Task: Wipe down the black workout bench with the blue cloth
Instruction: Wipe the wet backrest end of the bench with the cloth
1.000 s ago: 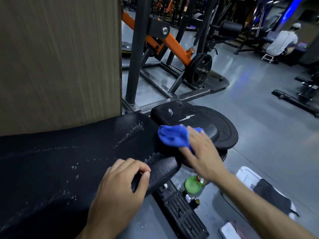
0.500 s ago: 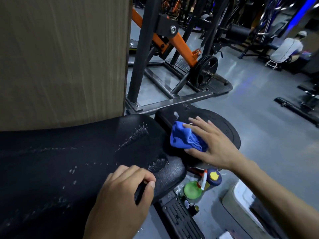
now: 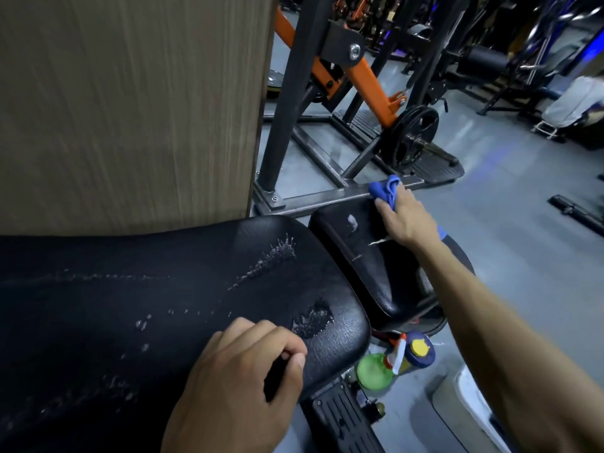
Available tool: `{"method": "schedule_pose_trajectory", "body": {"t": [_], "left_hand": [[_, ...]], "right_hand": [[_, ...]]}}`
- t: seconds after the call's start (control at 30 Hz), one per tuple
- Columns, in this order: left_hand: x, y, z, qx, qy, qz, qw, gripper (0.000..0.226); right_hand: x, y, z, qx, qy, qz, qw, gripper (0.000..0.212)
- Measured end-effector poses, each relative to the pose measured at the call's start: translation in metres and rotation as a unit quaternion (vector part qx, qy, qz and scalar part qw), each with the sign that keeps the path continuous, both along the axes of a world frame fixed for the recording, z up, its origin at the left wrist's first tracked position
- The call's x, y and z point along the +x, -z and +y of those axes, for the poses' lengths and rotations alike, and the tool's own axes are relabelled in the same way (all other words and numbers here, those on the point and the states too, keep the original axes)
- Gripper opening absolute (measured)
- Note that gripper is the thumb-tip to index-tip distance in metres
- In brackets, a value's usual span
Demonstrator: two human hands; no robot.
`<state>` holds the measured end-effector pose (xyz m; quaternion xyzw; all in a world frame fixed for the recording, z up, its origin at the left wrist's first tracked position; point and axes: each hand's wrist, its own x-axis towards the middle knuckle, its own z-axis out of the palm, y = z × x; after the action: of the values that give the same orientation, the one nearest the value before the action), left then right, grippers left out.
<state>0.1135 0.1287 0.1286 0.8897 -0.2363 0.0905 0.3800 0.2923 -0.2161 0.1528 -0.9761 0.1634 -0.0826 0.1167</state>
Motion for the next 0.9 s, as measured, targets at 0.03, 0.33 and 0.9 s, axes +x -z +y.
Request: {"method": "schedule_pose_trajectory", "body": {"t": [0.03,0.33,0.9], "left_hand": [[0.0,0.0,0.0,0.001,-0.001,0.0,1.0,0.008],[0.001,-0.003,-0.001,-0.008,-0.005,0.022,1.0,0.005],[0.0,-0.005,-0.003,-0.047,-0.025,0.024,0.998,0.006]], "right_hand": [[-0.007,0.002,0.014,-0.012,-0.05,-0.012,0.999,0.071],[-0.008,-0.005,0.019,0.003,-0.071,-0.048,0.996,0.044],[0.018,0.003,0.109,-0.04,-0.184,0.01,0.982,0.06]]}}
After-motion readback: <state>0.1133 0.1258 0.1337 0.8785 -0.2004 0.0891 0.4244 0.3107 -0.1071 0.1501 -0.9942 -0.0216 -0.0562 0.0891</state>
